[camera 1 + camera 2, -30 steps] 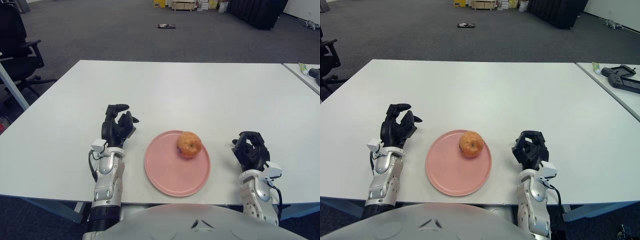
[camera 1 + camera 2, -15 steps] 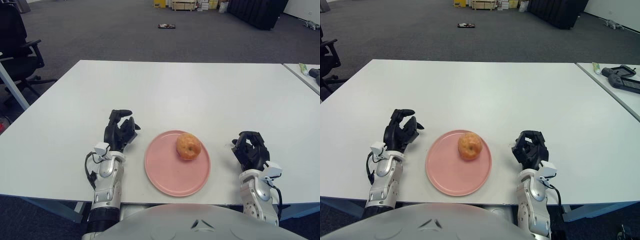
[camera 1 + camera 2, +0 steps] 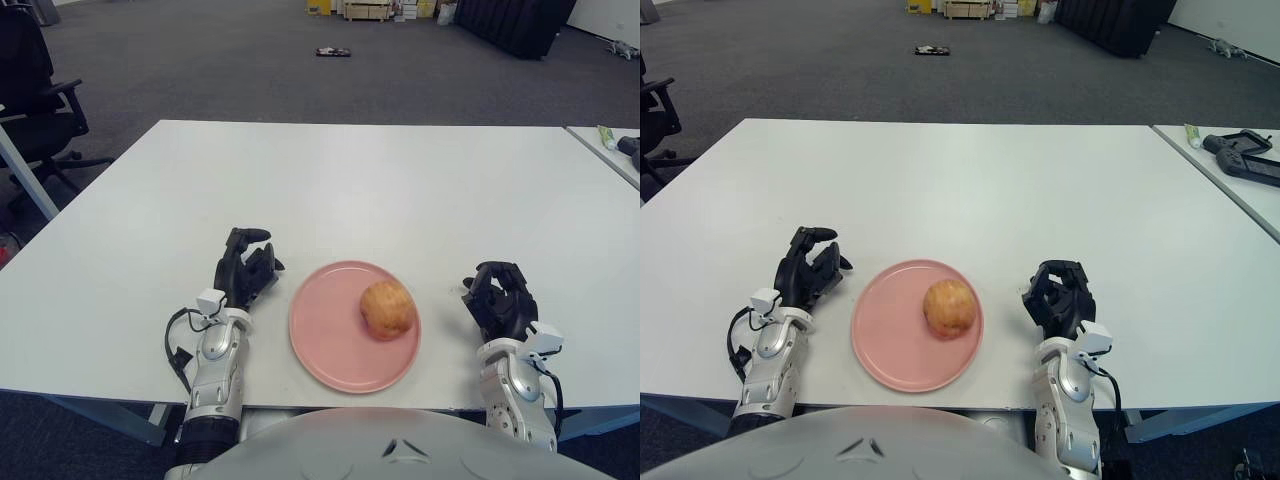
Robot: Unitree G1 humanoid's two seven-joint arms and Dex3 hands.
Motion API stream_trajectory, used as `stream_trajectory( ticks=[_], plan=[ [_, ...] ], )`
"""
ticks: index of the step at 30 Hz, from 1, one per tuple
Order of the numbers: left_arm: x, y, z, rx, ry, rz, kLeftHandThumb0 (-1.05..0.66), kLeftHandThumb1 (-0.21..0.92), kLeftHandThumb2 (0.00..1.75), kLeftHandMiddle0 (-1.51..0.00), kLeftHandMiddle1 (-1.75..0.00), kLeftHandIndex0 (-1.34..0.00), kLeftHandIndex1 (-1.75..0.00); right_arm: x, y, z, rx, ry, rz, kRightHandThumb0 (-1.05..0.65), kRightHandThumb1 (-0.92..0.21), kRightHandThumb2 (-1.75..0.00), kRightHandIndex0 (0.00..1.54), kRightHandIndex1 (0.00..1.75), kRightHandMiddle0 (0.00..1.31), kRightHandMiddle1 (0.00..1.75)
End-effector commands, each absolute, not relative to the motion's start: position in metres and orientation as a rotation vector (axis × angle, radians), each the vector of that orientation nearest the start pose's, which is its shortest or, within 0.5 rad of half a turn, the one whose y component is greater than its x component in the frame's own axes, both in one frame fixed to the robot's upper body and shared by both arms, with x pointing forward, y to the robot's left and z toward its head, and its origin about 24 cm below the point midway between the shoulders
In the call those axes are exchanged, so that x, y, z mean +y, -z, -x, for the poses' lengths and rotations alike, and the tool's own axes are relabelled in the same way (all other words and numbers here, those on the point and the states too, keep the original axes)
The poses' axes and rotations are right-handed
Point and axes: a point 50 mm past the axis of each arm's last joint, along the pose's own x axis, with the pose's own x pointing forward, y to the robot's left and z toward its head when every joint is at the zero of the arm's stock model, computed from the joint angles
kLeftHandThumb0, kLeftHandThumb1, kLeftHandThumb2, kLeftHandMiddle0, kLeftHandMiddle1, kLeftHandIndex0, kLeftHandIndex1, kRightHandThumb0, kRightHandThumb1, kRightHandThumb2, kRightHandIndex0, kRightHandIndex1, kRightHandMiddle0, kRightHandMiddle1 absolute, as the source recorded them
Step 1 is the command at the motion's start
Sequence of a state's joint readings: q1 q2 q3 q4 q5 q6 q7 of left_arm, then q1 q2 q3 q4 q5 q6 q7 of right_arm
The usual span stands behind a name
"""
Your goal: Put the apple into the plate.
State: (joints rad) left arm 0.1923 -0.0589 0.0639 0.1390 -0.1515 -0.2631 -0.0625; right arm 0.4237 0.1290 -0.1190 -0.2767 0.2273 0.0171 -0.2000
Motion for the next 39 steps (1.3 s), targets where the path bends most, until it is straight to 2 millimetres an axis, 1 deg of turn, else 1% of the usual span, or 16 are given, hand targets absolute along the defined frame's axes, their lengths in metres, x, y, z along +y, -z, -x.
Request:
stream_trajectory(
  ticks=[1, 13, 22, 39],
  plan=[
    [0.1659, 0.0113, -0.2041, 0.055, -0.102, 0.187, -0.38, 0.69, 0.84, -0.74, -1.75, -0.33, -1.75, -0.1871, -0.0195, -0.1668, 0.124, 0.463, -0.320, -0.40, -0.60, -0.97, 0.79, 1.75, 0.40, 1.75],
    [0.1667, 0.0164, -0.2029, 0.056, -0.126, 0.190, -0.38, 0.70, 0.84, -0.72, -1.75, -0.33, -1.75, -0.1859, -0.0184, -0.1669, 0.122, 0.423, -0.260, -0.40, -0.60, -0.97, 0.77, 1.75, 0.40, 1.75],
    [0.1679, 0.0167, -0.2009, 0.061, -0.128, 0.168, -0.38, 0.71, 0.83, -0.71, -1.75, -0.32, -1.75, -0.1823, -0.0159, -0.1640, 0.154, 0.390, -0.252, -0.40, -0.60, -0.97, 0.73, 1.75, 0.39, 1.75],
    [0.1698, 0.0174, -0.1971, 0.067, -0.135, 0.165, -0.38, 0.71, 0.82, -0.71, -1.75, -0.32, -1.75, -0.1816, -0.0163, -0.1630, 0.169, 0.382, -0.245, -0.39, -0.63, -0.93, 0.76, 1.75, 0.38, 1.75]
  ],
)
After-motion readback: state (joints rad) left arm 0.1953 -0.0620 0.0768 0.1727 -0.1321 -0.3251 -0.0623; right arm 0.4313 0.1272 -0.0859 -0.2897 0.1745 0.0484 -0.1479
